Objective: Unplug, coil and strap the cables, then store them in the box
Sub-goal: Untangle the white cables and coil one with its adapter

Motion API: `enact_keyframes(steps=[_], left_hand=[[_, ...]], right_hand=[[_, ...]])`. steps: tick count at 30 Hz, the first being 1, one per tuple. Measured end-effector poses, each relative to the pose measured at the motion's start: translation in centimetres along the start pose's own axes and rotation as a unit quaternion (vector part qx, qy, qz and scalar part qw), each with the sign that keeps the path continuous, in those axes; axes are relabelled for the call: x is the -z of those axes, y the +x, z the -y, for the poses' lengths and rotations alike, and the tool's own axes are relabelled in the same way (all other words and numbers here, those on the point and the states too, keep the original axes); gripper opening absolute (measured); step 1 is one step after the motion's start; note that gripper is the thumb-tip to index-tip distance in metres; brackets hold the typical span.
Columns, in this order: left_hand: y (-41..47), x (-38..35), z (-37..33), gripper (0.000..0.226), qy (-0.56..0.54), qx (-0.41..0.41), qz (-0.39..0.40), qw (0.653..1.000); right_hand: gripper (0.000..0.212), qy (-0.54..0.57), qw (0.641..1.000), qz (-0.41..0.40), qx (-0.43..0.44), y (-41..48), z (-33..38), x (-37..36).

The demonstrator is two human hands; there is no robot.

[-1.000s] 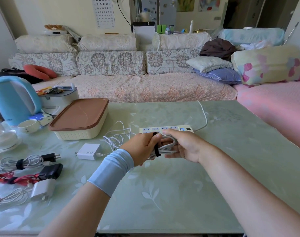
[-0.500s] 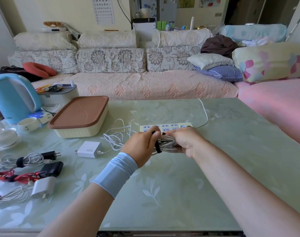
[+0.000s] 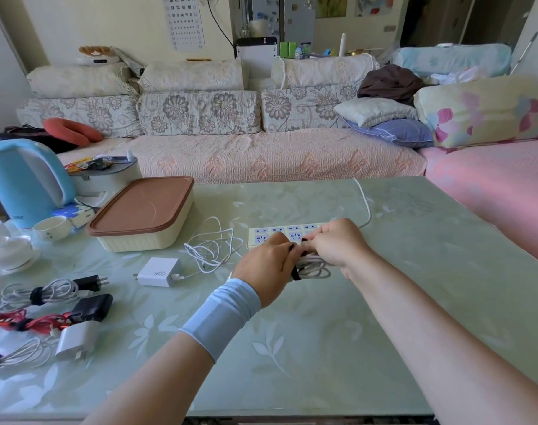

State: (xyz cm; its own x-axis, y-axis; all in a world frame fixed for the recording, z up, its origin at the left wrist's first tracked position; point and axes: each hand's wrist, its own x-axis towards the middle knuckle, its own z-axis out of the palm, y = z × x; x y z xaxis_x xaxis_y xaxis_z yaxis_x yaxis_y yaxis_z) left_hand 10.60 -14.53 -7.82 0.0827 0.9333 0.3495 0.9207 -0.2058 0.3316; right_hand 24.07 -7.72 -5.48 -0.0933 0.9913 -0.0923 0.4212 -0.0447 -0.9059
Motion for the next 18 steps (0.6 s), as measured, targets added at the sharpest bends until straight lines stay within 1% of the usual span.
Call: enact_keyframes(steps=[2,4,5,7,8,10,12,14,17,18], left_hand=[[0.4,0.1,-0.8,0.029,-0.022,0.038,0.036,0.998],[0.9,-0.1,-1.3,0.016,-0.068,0.100,0.043,0.992],[1.1,-0.2,-1.3,0.015,-0.079,0.123,0.042,0.988],[1.2,-0.3,-1.3,0.017,-0.138,0.162,0.028,0.977],[1.1,-0.4,-1.5,0.025,-0.185,0.183,0.012,0.966],[1.0,-0.7,-1.8,0.033,-0.265,0.225,-0.031,0.937],[0.7,-0.9,-1.9,0.032,-0.295,0.237,-0.069,0.923],[0.3,-0.7,-2.0,0.030,-0.316,0.241,-0.103,0.912],[0.1,-0.3,-1.9,0.032,-0.308,0.230,-0.113,0.916],[0.0,-0.2,-1.8,0.032,-0.283,0.216,-0.105,0.929]], right_hand=[[0.016,-0.068,0.997,-0.031,0.022,0.3,-0.1,0.0],[0.019,-0.149,0.986,-0.060,0.045,-0.5,-0.1,-0.2],[0.018,-0.169,0.981,-0.075,0.065,-1.1,0.0,-0.3],[0.016,-0.184,0.970,-0.099,0.126,-2.1,0.2,-0.5],[0.014,-0.191,0.962,-0.112,0.162,-2.6,0.3,-0.6],[0.012,-0.187,0.950,-0.126,0.219,-3.0,0.2,-0.9],[0.009,-0.156,0.947,-0.119,0.255,-3.0,0.1,-1.0],[0.007,-0.126,0.950,-0.103,0.267,-2.7,0.1,-0.9],[0.004,-0.089,0.963,-0.075,0.242,-2.5,0.0,-0.6],[0.005,-0.087,0.966,-0.065,0.235,-2.4,-0.2,-0.6]])
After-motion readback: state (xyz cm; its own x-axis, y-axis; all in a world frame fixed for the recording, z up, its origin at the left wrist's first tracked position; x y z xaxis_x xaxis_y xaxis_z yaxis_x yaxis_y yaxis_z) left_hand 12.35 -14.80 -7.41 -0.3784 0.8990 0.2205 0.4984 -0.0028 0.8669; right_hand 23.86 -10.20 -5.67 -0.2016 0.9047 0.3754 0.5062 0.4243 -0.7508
